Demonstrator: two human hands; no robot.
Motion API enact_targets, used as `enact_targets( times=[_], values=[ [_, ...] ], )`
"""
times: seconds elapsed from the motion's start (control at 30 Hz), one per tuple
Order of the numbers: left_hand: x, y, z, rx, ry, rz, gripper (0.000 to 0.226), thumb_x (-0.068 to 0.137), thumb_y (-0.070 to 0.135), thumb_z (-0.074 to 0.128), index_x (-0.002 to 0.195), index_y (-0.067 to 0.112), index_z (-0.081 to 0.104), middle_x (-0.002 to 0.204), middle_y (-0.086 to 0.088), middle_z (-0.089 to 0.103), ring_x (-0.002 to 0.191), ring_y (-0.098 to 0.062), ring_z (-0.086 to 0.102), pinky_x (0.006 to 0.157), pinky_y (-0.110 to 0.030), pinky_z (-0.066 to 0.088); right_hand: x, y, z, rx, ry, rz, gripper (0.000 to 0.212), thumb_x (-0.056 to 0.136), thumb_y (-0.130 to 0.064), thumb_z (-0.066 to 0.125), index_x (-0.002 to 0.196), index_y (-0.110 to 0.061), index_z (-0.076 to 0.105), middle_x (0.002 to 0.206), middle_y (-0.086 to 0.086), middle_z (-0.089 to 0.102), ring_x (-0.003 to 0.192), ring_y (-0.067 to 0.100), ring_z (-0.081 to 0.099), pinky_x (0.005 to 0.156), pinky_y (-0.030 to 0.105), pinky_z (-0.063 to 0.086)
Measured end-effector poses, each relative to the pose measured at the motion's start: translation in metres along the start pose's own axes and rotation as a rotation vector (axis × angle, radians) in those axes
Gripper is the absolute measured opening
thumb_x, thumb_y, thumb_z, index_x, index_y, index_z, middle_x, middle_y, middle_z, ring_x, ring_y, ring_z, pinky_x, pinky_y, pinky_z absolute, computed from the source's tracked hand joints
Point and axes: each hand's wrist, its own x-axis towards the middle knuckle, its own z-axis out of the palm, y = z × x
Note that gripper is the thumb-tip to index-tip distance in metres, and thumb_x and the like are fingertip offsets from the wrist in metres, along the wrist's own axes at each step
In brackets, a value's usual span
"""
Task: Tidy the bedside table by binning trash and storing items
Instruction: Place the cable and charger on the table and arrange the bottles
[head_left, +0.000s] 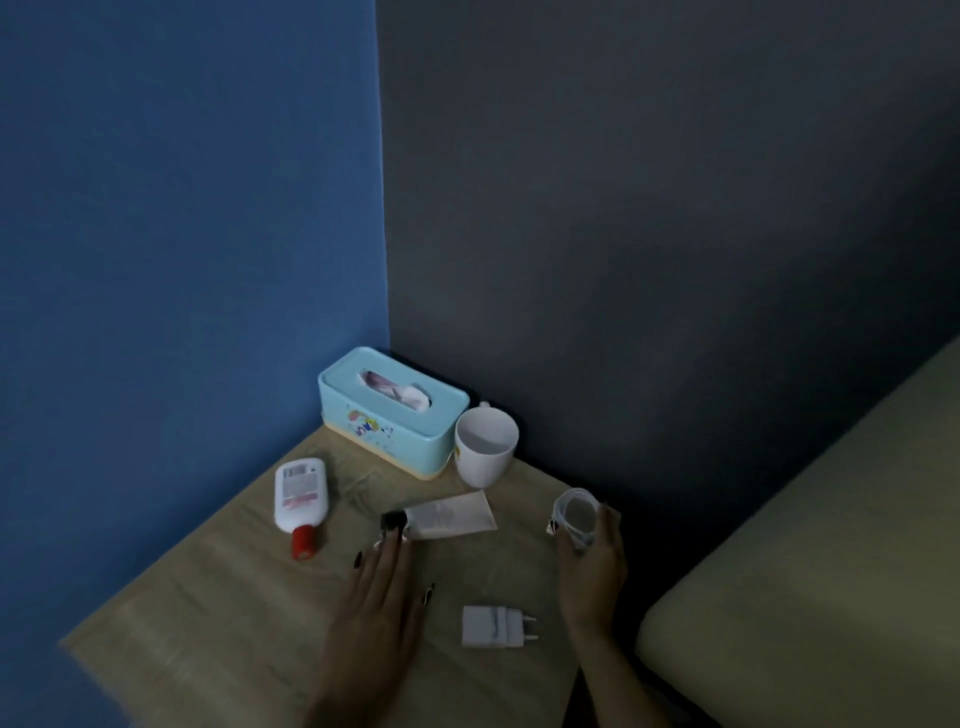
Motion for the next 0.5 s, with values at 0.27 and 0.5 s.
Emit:
enact_targets(
  times=[0.27, 0.5],
  values=[
    [-0.005, -0.005, 0.019, 0.034, 0.092, -0.076, 0.072, 0.092, 0.059, 0.015, 0.152, 0.025, -0.004, 0.16, 0.007, -0.002, 0.146, -0.008, -0.003, 0.119, -0.021, 0.0, 0.003, 0.03, 0.024, -0.145, -0.051, -0.007, 0.063, 0.081, -0.017, 0.074, 0.134, 0.006, 0.047, 0.143, 0.024, 0.044, 0.132, 0.039, 0.043, 0.11, 0.048, 0.036],
    [-0.012, -0.001, 0.014, 0.012, 0.074, -0.089, 0.078, 0.085, 0.068, -0.006, 0.151, 0.026, -0.007, 0.157, 0.009, -0.003, 0.144, -0.006, -0.001, 0.118, -0.021, 0.003, -0.002, 0.03, 0.02, -0.236, -0.058, -0.03, 0.07, 0.081, -0.029, 0.074, 0.136, 0.005, 0.046, 0.148, 0.023, 0.039, 0.139, 0.038, 0.034, 0.114, 0.053, 0.025]
  ],
)
